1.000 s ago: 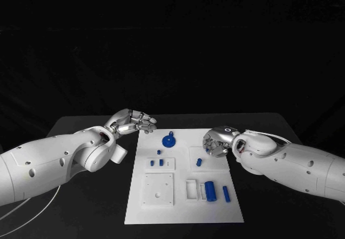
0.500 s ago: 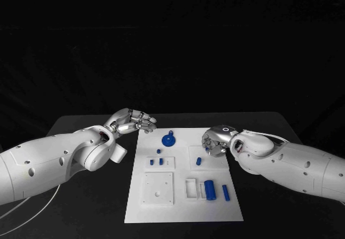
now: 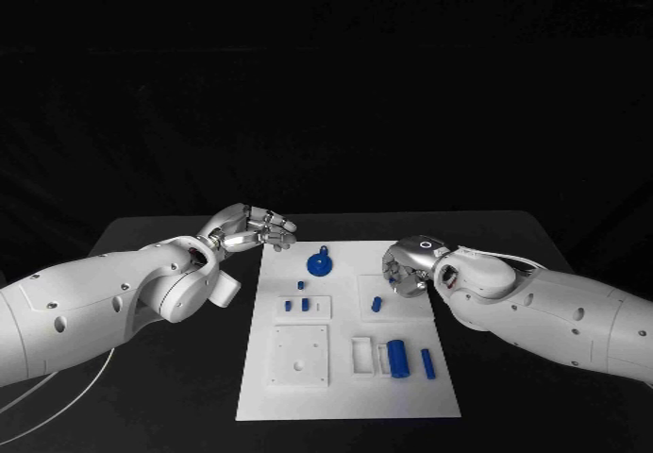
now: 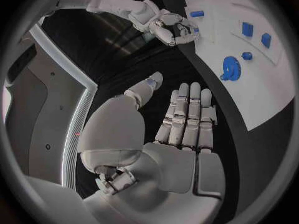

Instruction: Assemble the parts on the task board

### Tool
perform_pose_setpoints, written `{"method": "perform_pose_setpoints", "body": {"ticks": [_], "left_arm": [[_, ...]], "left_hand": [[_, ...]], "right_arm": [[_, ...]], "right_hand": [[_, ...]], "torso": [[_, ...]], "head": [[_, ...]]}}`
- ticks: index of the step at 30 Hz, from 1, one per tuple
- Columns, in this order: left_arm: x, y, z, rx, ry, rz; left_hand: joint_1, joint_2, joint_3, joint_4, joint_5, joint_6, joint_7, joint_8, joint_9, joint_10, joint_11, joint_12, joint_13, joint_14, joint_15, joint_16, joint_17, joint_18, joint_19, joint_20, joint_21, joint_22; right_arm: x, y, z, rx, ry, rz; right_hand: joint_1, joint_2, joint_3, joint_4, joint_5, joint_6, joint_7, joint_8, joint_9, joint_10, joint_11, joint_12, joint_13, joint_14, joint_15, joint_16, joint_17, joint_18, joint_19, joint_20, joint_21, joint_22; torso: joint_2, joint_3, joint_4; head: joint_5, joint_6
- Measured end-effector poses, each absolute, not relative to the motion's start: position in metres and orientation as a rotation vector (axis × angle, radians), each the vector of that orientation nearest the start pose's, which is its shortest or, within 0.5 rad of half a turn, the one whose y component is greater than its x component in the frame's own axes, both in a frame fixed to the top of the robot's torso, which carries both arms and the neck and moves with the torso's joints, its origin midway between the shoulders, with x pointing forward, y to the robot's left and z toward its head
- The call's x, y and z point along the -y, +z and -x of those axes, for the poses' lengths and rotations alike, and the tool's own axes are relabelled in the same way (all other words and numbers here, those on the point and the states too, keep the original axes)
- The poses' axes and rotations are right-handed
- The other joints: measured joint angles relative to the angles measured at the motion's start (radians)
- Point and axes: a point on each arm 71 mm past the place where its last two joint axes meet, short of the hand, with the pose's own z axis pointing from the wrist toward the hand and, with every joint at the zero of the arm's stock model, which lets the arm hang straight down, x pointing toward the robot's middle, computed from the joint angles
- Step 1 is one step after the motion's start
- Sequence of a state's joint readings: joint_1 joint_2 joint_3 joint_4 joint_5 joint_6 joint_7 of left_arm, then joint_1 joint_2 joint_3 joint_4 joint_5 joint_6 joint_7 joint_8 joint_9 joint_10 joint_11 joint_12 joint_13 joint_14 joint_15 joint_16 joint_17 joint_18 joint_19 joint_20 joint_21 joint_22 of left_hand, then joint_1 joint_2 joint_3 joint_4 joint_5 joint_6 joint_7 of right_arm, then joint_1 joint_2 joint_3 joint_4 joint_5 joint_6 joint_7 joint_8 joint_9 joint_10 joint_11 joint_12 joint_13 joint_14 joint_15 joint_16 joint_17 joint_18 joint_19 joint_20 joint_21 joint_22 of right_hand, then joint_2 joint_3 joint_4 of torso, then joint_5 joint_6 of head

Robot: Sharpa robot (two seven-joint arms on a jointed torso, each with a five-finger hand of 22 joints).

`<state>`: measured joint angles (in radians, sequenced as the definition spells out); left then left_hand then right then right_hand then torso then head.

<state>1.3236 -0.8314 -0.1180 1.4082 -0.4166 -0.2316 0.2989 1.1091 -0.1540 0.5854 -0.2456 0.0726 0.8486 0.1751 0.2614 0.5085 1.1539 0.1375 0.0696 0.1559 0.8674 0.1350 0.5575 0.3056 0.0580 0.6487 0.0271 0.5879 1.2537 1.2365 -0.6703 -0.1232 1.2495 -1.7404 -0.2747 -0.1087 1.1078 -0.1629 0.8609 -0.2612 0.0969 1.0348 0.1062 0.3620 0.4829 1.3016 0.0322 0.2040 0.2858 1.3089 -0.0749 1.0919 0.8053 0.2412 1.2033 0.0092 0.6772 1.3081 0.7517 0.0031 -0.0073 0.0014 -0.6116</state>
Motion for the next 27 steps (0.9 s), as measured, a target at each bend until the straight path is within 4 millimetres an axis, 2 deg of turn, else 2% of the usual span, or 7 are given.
{"method": "perform_pose_setpoints", "body": {"ticks": [7, 27], "left_arm": [[-0.2271, -0.1517, -0.5171, -1.587, -1.325, 0.615], [-0.2272, -0.1518, -0.5174, -1.586, -1.324, 0.616]], "left_hand": [[0.0, 0.0, 0.0, 0.0, 0.0, 0.0, 0.0, 0.0, -0.001, -0.004, 0.004, 0.0, -0.001, 0.0, 0.0, 0.0, 0.001, -0.004, 0.0, 0.0, 0.0, 0.001], [-0.005, 0.005, -0.003, 0.003, 0.0, -0.011, 0.004, 0.0, -0.002, -0.007, 0.007, 0.0, -0.005, 0.004, 0.004, -0.008, 0.005, -0.008, 0.0, 0.0, -0.004, 0.003]], "right_arm": [[0.1892, -0.2124, -0.5285, -1.621, 0.37, 0.449], [0.1958, -0.2075, -0.5282, -1.591, 0.391, 0.404]], "right_hand": [[-0.009, -0.006, 0.033, 0.011, -0.027, 0.006, -0.003, 0.0, 0.011, 0.01, -0.007, 0.001, 0.024, 0.0, 0.0, 0.006, 0.001, 0.0, 0.003, -0.002, 0.008, 0.0], [-0.011, -0.008, 0.047, 0.014, -0.031, 0.006, -0.003, 0.004, 0.017, 0.01, -0.007, -0.004, 0.037, 0.003, -0.002, 0.01, 0.002, 0.0, 0.002, -0.002, 0.012, 0.0]], "torso": [[0.0, 0.0002, 0.0001], [0.0, 0.001, -0.0012]], "head": [[0.001, 0.0], [0.004, 0.0]]}}
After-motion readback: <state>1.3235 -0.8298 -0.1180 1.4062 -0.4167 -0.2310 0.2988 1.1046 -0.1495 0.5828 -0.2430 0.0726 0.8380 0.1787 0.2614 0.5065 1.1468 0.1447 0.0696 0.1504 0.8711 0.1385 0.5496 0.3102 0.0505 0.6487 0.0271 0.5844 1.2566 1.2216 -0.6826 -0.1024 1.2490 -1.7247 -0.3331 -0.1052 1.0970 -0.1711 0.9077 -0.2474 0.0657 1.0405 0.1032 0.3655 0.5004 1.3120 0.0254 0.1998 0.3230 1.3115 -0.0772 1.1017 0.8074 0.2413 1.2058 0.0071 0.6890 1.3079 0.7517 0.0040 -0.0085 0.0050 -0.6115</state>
